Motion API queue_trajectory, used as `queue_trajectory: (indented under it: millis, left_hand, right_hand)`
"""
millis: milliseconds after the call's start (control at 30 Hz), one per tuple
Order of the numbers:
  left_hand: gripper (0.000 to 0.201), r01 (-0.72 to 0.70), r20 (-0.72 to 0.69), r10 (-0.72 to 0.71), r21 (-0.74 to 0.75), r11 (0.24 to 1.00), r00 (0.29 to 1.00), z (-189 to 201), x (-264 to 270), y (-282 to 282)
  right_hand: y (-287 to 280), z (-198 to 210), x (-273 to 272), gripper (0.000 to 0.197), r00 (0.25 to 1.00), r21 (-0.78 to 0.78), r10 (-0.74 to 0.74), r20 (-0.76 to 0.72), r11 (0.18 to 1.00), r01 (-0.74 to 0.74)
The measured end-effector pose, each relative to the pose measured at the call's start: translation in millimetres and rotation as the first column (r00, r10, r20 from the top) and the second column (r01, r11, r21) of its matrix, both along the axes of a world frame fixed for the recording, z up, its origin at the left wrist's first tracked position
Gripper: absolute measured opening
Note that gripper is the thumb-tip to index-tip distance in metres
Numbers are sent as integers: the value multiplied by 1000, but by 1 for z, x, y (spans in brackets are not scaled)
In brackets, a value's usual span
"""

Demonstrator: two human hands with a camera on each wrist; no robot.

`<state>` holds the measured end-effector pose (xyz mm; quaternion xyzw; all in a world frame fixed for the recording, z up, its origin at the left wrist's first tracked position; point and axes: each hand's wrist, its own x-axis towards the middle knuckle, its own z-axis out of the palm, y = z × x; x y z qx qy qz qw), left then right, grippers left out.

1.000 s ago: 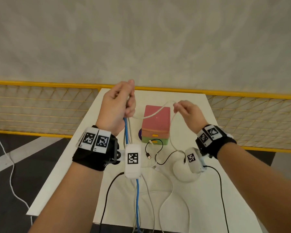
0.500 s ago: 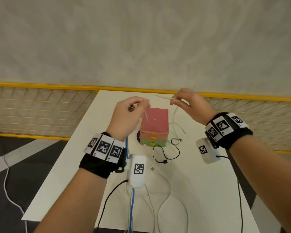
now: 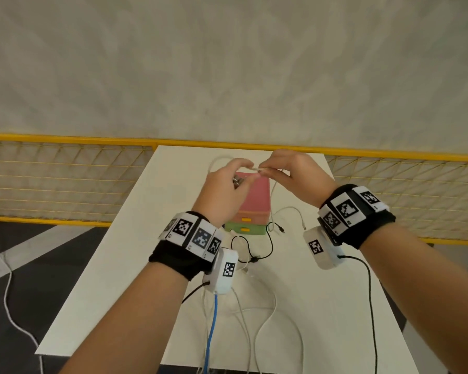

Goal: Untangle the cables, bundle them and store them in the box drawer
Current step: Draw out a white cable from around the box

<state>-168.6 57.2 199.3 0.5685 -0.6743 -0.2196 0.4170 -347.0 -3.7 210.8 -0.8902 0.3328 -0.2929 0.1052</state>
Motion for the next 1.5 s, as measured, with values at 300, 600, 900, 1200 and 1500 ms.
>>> queue_trajectory:
  millis: [300, 600, 900, 1200, 1500]
  left_hand:
    - [18, -245, -135, 217, -238, 940, 967, 6, 24, 3]
    - [28, -227, -170, 201, -155, 961, 965, 11, 34, 10]
    - [18, -92, -56, 83, -184, 979, 995, 20, 9, 10]
    - [19, -320, -388, 191, -302, 898, 902, 32, 39, 24]
    - [14, -230, -482, 131, -152, 961, 866, 23, 58, 38]
  right_hand:
    - [-11, -9, -27, 21, 995, 70, -92, -34, 993, 94]
    - [-18, -6, -32, 23, 986, 160, -159, -51, 973, 165]
    - [-10, 18, -3, 23, 994, -12, 61, -88, 998, -63]
    - [8, 2, -29, 23, 994, 244, -92, -55, 964, 102]
    - [97, 8, 3, 13, 990, 566, 54, -127, 824, 27]
